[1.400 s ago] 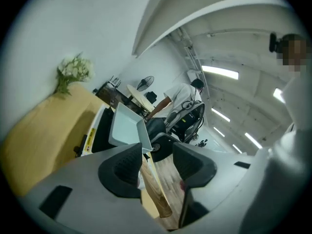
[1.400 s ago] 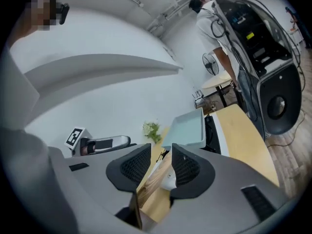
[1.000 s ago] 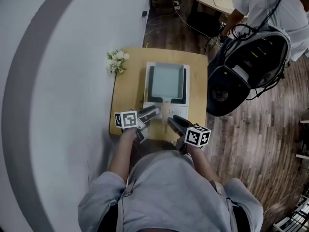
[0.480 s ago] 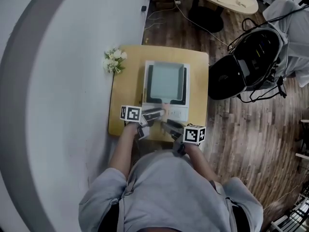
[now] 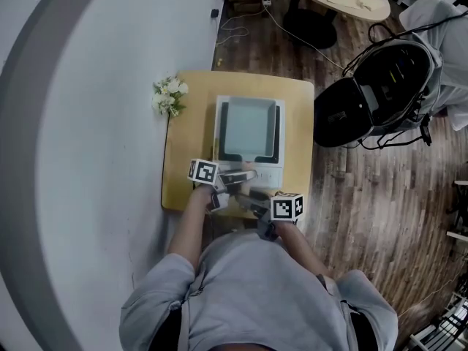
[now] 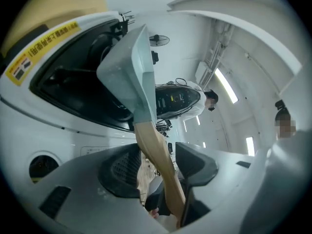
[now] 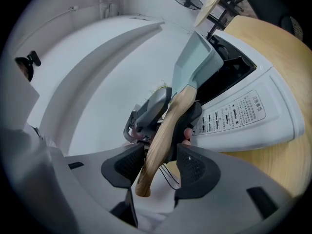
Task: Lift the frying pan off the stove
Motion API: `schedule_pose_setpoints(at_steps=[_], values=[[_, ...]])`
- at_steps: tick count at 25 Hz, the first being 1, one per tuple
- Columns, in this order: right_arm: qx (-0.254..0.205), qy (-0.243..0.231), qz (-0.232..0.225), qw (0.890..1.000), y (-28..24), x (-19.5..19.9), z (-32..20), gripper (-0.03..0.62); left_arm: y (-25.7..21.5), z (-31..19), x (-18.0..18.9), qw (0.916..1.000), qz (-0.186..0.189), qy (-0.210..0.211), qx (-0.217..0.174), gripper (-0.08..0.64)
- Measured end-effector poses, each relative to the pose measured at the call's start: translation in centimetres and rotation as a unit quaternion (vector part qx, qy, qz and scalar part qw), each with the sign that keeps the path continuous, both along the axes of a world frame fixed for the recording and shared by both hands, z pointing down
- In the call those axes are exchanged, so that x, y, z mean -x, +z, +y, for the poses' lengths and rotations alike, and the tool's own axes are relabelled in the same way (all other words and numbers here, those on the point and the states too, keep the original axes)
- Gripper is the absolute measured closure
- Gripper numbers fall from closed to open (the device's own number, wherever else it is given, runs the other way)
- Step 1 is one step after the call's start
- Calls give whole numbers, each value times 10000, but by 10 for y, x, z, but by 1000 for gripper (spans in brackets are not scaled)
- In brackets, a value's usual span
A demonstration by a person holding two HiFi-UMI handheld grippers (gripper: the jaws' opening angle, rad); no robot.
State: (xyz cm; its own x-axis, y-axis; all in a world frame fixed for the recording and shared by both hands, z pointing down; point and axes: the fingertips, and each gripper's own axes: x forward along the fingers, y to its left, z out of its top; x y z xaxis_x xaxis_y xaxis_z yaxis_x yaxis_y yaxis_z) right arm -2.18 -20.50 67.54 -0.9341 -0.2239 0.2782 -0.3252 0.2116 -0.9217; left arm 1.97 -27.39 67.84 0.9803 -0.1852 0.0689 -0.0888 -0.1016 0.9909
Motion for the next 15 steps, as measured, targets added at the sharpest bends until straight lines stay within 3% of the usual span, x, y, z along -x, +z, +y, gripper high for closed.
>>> schedule_pose_setpoints(at_steps=[4,6,15], values=[[49,-44,-88,9999,-3,1,1,400,2,2,-9,9996,-174,198,-80,354],[3,-73,-123,9999,-6,2,-1,432,2,2,-12,9993,-253,262,-99,379],[-65,-114,-165,9998,-4,5,-4,440,6,-1,-9,9988,-428,185,-165,393]])
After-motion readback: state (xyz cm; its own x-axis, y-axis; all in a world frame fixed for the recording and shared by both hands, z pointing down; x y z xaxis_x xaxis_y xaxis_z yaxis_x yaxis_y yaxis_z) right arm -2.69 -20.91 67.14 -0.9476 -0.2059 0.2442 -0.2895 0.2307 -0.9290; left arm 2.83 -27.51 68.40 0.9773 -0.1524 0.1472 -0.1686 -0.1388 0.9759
